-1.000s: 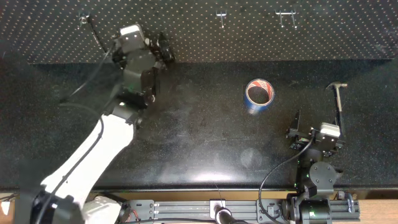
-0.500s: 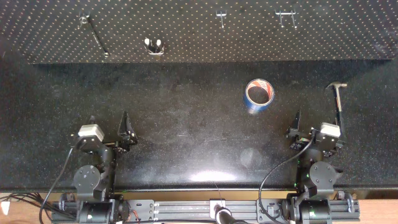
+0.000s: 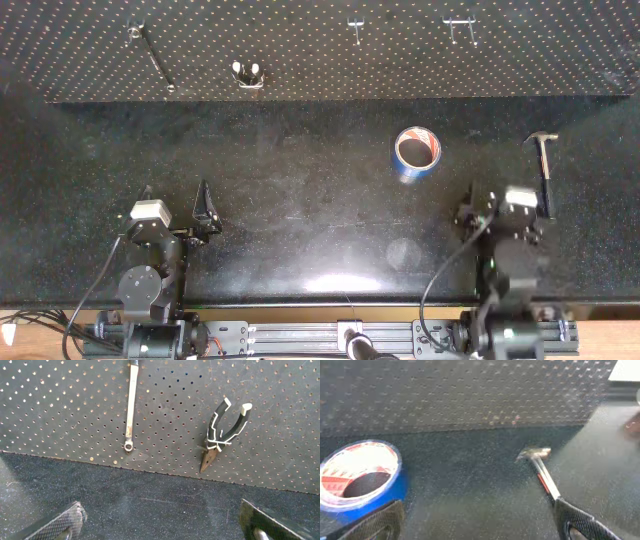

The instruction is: Place Tools Onto Pegboard

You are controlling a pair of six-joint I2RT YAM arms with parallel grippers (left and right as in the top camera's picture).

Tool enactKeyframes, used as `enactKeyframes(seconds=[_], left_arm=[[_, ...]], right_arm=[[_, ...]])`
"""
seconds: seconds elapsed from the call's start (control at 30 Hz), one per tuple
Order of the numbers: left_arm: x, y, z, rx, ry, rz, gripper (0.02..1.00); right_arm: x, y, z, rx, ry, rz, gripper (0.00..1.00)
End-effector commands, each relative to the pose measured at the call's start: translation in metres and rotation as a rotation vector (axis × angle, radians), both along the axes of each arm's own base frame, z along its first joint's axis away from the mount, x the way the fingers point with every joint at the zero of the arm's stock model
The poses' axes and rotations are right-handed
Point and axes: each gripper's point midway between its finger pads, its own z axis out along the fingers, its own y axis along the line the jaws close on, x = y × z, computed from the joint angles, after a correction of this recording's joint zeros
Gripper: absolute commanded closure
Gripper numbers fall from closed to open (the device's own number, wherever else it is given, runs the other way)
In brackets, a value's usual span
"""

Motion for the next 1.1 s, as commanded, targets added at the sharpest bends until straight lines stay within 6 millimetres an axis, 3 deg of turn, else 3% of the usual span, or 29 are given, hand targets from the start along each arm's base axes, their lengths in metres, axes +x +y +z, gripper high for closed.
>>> enactKeyframes(seconds=[0.03, 0.07, 0.13, 0.17, 0.2, 0.23, 0.33, 0.43, 0.47, 0.5, 0.53, 0.57, 0.63, 0.7, 0.77, 0.8, 0.83, 0.93, 1.0, 1.1], left_arm=[[0.0, -0.001, 0.0, 0.02, -0.002, -0.007, 0.025], [0.0, -0.001, 0.0, 0.02, -0.002, -0.007, 0.025], [0.0, -0.001, 0.0, 0.02, -0.002, -0.007, 0.025], [0.0, -0.001, 0.0, 0.02, -0.002, -0.007, 0.025], [0.0, -0.001, 0.0, 0.02, -0.002, -0.007, 0.025], [0.0, -0.001, 0.0, 0.02, -0.002, -0.007, 0.025], [0.0, -0.001, 0.0, 0.02, -0.002, -0.007, 0.025], [0.0, -0.001, 0.0, 0.02, -0.002, -0.007, 0.025], [0.0, -0.001, 0.0, 0.02, -0.002, -0.007, 0.025], [0.0, -0.001, 0.0, 0.02, -0.002, -0.007, 0.025], [0.0, -0.001, 0.0, 0.02, -0.002, -0.007, 0.025], [0.0, -0.001, 0.0, 0.02, -0.002, -0.007, 0.025], [0.0, -0.001, 0.0, 0.02, -0.002, -0.007, 0.025], [0.0, -0.001, 0.0, 0.02, -0.002, -0.007, 0.025], [0.0, -0.001, 0.0, 0.02, -0.002, -0.007, 0.025], [0.0, -0.001, 0.0, 0.02, -0.002, -0.007, 0.025], [0.0, -0.001, 0.0, 0.02, -0.002, -0.007, 0.023], [0.0, -0.001, 0.0, 0.02, -0.002, -0.007, 0.025], [0.0, -0.001, 0.0, 0.02, -0.002, -0.007, 0.025], [0.0, -0.001, 0.0, 0.02, -0.002, -0.007, 0.025]], right_arm=[[0.081, 0.076, 0.067, 0.23, 0.216, 0.33, 0.025], [0.096, 0.097, 0.063, 0.285, 0.308, 0.407, 0.025], [0.113, 0.118, 0.032, 0.32, 0.506, 0.428, 0.027], [0.115, 0.131, -0.003, 0.364, 0.644, 0.404, 0.025], [0.111, 0.161, -0.021, 0.416, 0.717, 0.497, 0.025], [0.105, 0.173, -0.031, 0.445, 0.762, 0.533, 0.025], [0.1, 0.177, -0.069, 0.457, 0.874, 0.517, 0.025], [0.12, 0.171, -0.093, 0.465, 0.856, 0.498, 0.009], [0.119, 0.171, -0.096, 0.465, 0.864, 0.498, 0.248], [0.118, 0.172, -0.097, 0.468, 0.869, 0.495, 0.805], [0.118, 0.172, -0.097, 0.467, 0.871, 0.495, 0.923], [0.118, 0.172, -0.097, 0.467, 0.871, 0.495, 0.925], [0.123, 0.176, -0.077, 0.464, 0.8, 0.498, 0.925], [0.131, 0.184, -0.031, 0.442, 0.395, 0.46, 0.923], [0.116, 0.196, 0.003, 0.415, 0.155, 0.507, 0.923], [0.12, 0.212, 0.068, 0.484, -0.071, 0.574, 0.925], [0.116, 0.22, 0.106, 0.506, -0.197, 0.623, 0.925], [0.113, 0.232, 0.17, 0.579, -0.351, 0.677, 0.925], [0.117, 0.239, 0.183, 0.583, -0.373, 0.669, 0.925], [0.156, 0.257, 0.178, 0.628, -0.324, 0.63, 0.925]])
